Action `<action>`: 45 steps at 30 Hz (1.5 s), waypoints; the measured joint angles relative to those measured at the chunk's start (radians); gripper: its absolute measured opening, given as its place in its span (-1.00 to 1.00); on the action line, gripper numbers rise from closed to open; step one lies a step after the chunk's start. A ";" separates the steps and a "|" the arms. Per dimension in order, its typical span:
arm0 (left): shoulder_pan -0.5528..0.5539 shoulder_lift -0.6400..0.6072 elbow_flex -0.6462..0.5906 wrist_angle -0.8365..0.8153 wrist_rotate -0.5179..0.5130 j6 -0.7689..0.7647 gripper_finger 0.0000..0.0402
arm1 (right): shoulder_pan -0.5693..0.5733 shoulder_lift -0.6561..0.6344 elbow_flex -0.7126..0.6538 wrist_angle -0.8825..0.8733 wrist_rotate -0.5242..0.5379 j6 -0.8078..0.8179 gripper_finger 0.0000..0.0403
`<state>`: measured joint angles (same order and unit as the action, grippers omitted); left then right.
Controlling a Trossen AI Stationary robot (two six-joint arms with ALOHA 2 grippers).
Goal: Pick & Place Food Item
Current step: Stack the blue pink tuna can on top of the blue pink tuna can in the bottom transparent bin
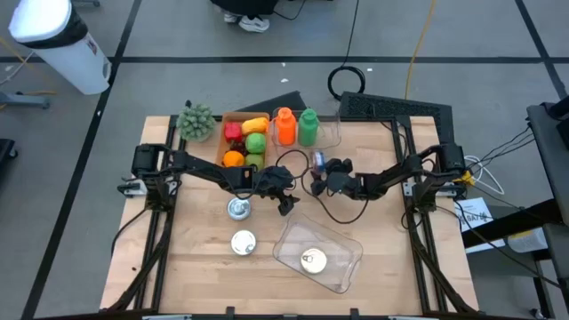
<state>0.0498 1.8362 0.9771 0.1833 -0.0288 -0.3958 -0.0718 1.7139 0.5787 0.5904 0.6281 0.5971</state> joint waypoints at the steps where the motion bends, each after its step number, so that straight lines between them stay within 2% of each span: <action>1: 0.000 0.000 0.000 0.000 0.000 0.000 0.54 | -0.001 0.000 0.001 -0.004 0.001 0.032 0.42; 9: 0.000 0.000 0.000 -0.008 0.000 0.000 0.54 | 0.008 0.001 0.000 -0.043 0.003 0.080 0.37; 18: 0.000 0.000 0.000 -0.014 0.000 0.000 0.54 | 0.009 0.000 0.000 -0.041 0.001 0.064 -0.04; 24: 0.000 0.000 0.000 -0.016 0.000 0.006 0.54 | 0.024 -0.011 -0.001 -0.032 -0.040 -0.011 -0.05; 30: 0.000 0.000 0.000 -0.018 -0.014 0.043 0.54 | 0.033 -0.171 -0.002 -0.076 -0.234 -0.112 -0.05; 34: 0.000 -0.046 -0.001 -0.061 0.012 0.087 0.54 | 0.036 -0.335 -0.002 -0.198 -0.267 -0.210 -0.05; 39: 0.000 -0.156 -0.001 -0.077 -0.023 0.136 0.54 | 0.036 -0.516 -0.002 -0.381 -0.266 -0.303 -0.05; 45: -0.021 -0.225 0.002 0.067 -0.025 0.253 0.54 | 0.062 -0.612 -0.002 -0.385 -0.365 -0.438 -0.04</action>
<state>0.0290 1.6108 0.9791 0.2499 -0.0535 -0.1428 -0.0097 1.1014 0.5767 0.2050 0.2631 0.1590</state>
